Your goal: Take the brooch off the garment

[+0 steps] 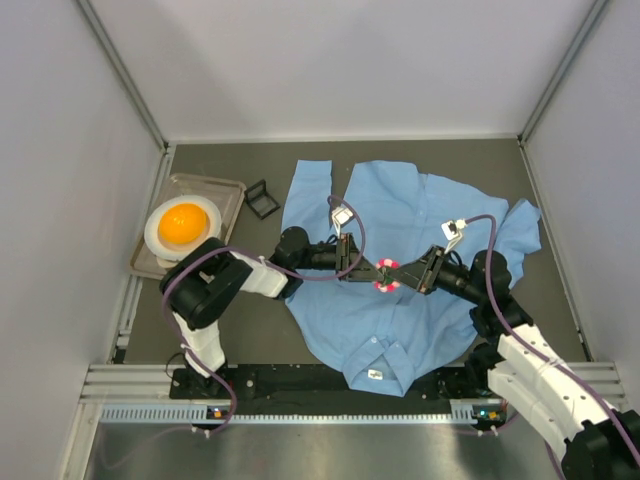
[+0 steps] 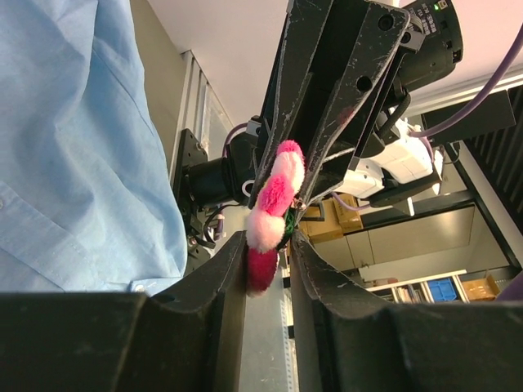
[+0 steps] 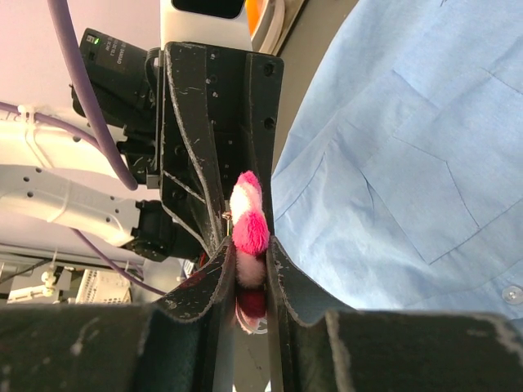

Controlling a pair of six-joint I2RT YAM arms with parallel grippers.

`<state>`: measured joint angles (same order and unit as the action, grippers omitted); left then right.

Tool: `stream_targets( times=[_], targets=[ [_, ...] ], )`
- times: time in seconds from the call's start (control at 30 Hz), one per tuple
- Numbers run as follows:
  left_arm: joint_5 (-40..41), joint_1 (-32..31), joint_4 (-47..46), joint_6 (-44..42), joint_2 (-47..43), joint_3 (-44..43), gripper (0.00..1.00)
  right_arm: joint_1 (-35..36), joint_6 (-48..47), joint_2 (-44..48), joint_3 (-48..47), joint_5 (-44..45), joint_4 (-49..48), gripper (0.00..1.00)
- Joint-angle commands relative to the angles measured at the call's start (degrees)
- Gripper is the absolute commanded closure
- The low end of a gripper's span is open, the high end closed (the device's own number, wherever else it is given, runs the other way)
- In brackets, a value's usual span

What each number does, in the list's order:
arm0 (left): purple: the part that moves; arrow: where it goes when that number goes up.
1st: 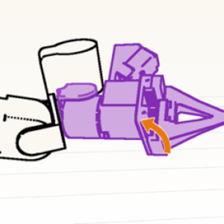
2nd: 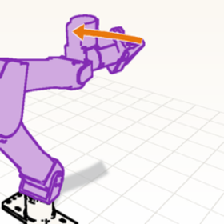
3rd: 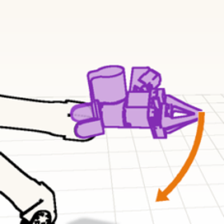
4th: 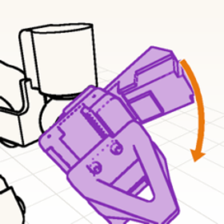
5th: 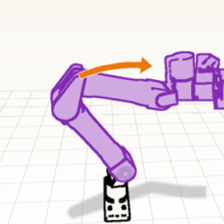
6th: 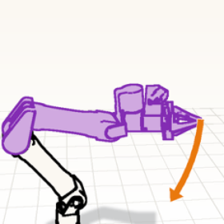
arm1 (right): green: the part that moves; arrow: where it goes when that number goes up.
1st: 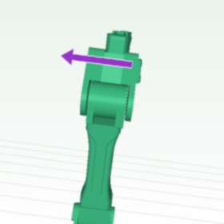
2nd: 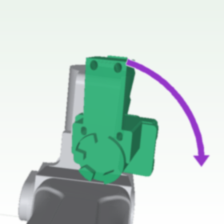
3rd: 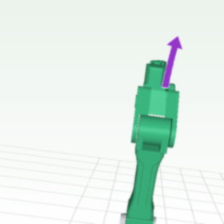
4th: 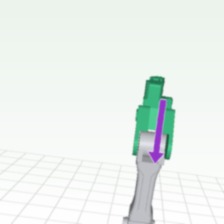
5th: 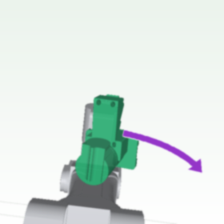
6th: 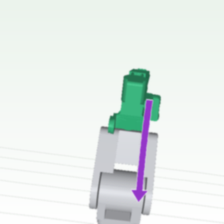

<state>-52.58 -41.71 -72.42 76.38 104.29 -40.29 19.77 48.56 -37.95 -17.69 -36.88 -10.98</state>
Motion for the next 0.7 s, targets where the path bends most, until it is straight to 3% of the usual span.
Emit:
stream_targets(
  times=[0.0,0.37,0.67],
  targets=[
    [0.9,-0.3,-5.4,0.0,-0.1,-2.3,0.71,0.7,-2.0,0.2,-1.7,0.7,1.2,1.0],
    [0.5,-0.4,-5.1,0.0,-0.2,-2.7,0.76,0.6,-2.2,0.3,-1.6,0.7,1.3,1.0],
    [-1.8,-0.5,-0.4,-3.2,-1.4,-4.4,0.71,0.7,-3.0,-0.3,-2.2,0.6,2.4,1.0]
  ],
)
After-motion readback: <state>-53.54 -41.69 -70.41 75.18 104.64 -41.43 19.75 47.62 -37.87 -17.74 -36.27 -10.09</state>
